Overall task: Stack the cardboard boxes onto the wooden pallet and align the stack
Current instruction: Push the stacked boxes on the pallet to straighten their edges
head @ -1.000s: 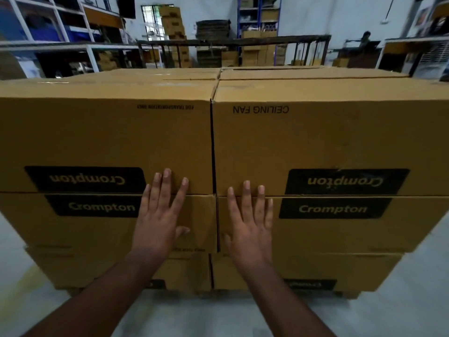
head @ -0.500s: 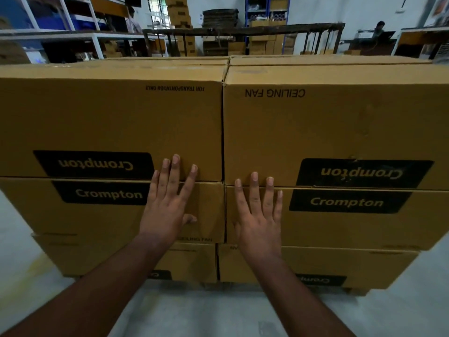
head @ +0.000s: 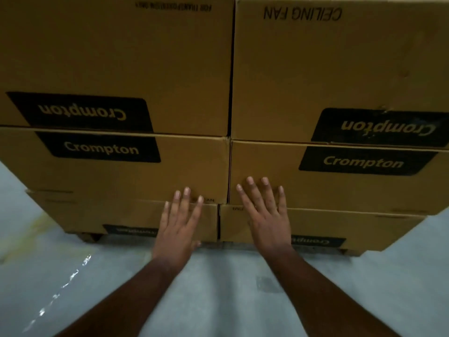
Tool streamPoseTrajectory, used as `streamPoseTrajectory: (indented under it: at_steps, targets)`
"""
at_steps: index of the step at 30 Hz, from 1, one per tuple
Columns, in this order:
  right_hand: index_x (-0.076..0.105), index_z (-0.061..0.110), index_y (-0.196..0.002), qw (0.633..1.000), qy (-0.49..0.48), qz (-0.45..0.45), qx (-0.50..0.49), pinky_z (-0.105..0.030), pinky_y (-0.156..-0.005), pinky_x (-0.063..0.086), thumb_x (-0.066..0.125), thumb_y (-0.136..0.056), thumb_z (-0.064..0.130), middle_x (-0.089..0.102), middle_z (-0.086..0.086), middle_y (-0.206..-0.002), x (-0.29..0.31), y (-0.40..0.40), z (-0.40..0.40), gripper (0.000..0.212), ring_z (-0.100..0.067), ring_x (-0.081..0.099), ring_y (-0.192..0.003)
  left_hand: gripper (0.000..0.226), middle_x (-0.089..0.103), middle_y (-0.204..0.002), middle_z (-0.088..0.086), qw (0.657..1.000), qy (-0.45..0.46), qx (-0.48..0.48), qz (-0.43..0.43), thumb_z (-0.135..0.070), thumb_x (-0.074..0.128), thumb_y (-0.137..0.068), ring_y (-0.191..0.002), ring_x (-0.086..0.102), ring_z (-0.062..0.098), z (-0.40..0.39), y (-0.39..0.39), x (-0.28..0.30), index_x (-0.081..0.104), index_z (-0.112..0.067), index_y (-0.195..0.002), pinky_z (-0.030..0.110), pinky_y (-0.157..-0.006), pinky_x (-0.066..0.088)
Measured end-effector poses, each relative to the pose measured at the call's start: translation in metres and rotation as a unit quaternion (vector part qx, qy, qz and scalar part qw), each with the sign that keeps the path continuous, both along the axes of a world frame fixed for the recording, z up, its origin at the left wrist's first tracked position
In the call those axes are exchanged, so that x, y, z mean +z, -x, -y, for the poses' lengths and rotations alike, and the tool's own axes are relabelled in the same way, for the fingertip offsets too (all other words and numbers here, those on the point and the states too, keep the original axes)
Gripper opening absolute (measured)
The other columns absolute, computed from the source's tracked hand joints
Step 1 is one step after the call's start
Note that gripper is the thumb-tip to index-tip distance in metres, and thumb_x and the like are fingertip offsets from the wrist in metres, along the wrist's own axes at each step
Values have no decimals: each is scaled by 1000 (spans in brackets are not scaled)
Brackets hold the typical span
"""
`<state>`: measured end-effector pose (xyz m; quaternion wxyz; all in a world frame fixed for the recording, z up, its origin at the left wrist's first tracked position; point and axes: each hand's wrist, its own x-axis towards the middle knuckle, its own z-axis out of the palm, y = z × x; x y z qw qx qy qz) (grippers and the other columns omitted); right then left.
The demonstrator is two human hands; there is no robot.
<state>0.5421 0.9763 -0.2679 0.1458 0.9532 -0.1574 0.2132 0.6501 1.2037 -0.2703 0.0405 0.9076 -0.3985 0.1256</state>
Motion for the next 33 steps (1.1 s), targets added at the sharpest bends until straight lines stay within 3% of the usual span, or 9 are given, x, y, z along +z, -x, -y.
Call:
streamPoseTrajectory:
  at_steps: [3, 6, 9, 13, 15, 19, 24, 28, 33]
  targets:
    - [-4, 29, -167, 1000, 16, 6, -1, -60, -127, 1, 87, -72, 5, -13, -2, -175, -10, -4, 5, 133, -32, -13, -160, 125, -24, -170, 7, 995, 6, -36, -88, -43, 79, -84, -157, -20, 25, 8, 32, -36, -16, -23, -163, 53, -126, 7]
    - [-4, 29, -167, 999, 35, 8, 5, -58, -128, 4, 89, -77, 16, -13, -2, -175, -17, -5, 15, 130, -32, -15, -159, 108, -29, -167, -16, 971, 88, -41, -218, -39, 65, -98, -155, -23, 8, 30, 49, -54, -23, -35, -160, 42, -129, 9]
    - [-3, 29, -167, 999, 43, 16, 11, -57, -128, 4, 90, -79, 19, -13, -2, -175, -21, -5, 20, 128, -31, -17, -159, 102, -23, -165, -27, 933, 197, 12, -302, -37, 66, -98, -152, -5, -3, 49, 57, -56, -14, -42, -161, 26, -121, 18]
    - [-1, 28, -167, 998, 49, 39, 20, -55, -128, 2, 87, -82, 17, -15, -1, -174, -24, -6, 21, 123, -30, -18, -158, 101, -10, -168, -26, 910, 248, 39, -330, -35, 71, -95, -144, 14, -6, 65, 65, -55, -3, -34, -164, 16, -112, 24]
    - [0, 28, -167, 998, 46, 43, 24, -55, -129, 1, 87, -81, 15, -13, 0, -174, -24, -5, 24, 124, -30, -16, -159, 103, -3, -166, -28, 883, 296, 66, -357, -34, 76, -91, -144, 22, -3, 75, 69, -55, 5, -30, -165, 13, -110, 27]
    - [0, 26, -167, 997, 48, 47, 25, -55, -129, 0, 85, -83, 17, -11, 0, -175, -25, -2, 26, 121, -29, -14, -159, 108, 8, -161, -31, 791, 404, 128, -441, -33, 84, -84, -137, 30, 0, 100, 77, -49, 13, -29, -165, -4, -93, 29]
    - [0, 24, -167, 998, 30, 45, 44, -55, -128, -5, 81, -85, 31, -11, -2, -175, -21, 0, 23, 116, -31, -13, -159, 99, 15, -165, -21, 743, 458, 175, -455, -30, 83, -83, -146, 34, 16, 114, 72, -41, 23, -34, -162, 26, -102, 38]
    - [-1, 24, -167, 998, 18, 35, 54, -56, -129, 3, 81, -84, 34, -10, -5, -175, -21, 4, 20, 117, -33, -12, -159, 96, 17, -164, -20, 748, 455, 174, -451, -30, 81, -84, -145, 35, 15, 113, 72, -39, 25, -34, -161, 27, -99, 39]
    - [0, 25, -167, 997, 12, 30, 66, -56, -129, 3, 80, -83, 15, -10, -6, -175, -20, 6, 14, 117, -35, -9, -160, 90, 18, -162, -17, 758, 445, 175, -443, -31, 79, -86, -138, 36, 11, 115, 69, -39, 29, -28, -160, 19, -95, 38]
